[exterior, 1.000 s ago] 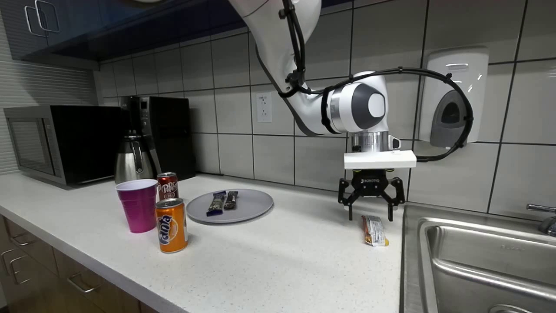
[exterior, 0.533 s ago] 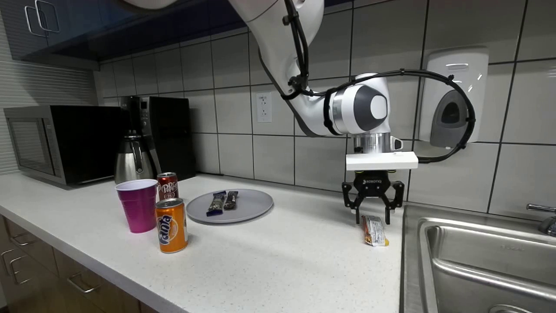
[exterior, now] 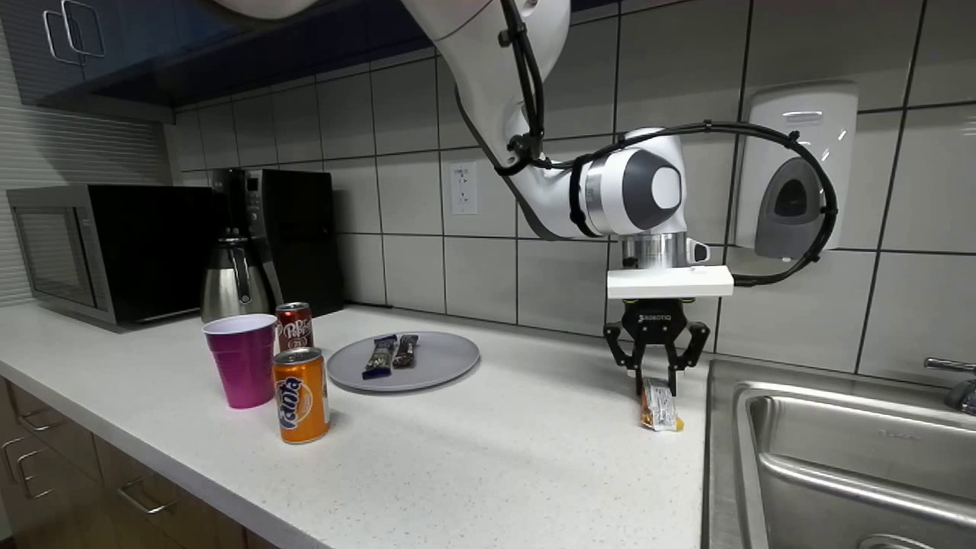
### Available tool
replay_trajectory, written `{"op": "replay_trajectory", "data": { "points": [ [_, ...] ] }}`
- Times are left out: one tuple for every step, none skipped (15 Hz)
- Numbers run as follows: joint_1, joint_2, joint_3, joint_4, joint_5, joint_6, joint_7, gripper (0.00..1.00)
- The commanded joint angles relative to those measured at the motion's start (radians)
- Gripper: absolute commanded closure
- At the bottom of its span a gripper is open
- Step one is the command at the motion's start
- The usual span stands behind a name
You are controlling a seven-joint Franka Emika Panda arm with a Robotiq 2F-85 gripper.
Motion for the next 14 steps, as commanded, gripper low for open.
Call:
{"op": "replay_trajectory", "data": {
  "points": [
    [-0.007,-0.014,0.016,0.005,-0.011,-0.007,0.029,0.82],
    [-0.003,-0.017,0.017,0.001,-0.013,-0.005,0.033,0.82],
    [0.001,-0.022,0.017,-0.003,-0.015,-0.003,0.038,0.82],
    [0.005,-0.026,0.018,-0.007,-0.016,-0.001,0.042,0.82],
    [0.012,-0.032,0.019,-0.013,-0.018,0.000,0.049,0.82],
    [0.018,-0.036,0.020,-0.016,-0.021,0.002,0.056,0.82],
    [0.024,-0.039,0.022,-0.017,-0.024,0.002,0.066,0.82],
    [0.033,-0.042,0.022,-0.020,-0.027,0.004,0.078,0.82],
    [0.041,-0.046,0.022,-0.023,-0.029,0.005,0.087,0.82],
    [0.051,-0.051,0.022,-0.027,-0.031,0.007,0.098,0.82],
    [0.060,-0.053,0.022,-0.028,-0.032,0.007,0.107,0.82],
    [0.072,-0.055,0.022,-0.028,-0.036,0.006,0.121,0.82],
    [0.083,-0.057,0.021,-0.029,-0.040,0.006,0.133,0.82],
    [0.096,-0.059,0.022,-0.028,-0.044,0.004,0.144,0.82]
  ]
}}
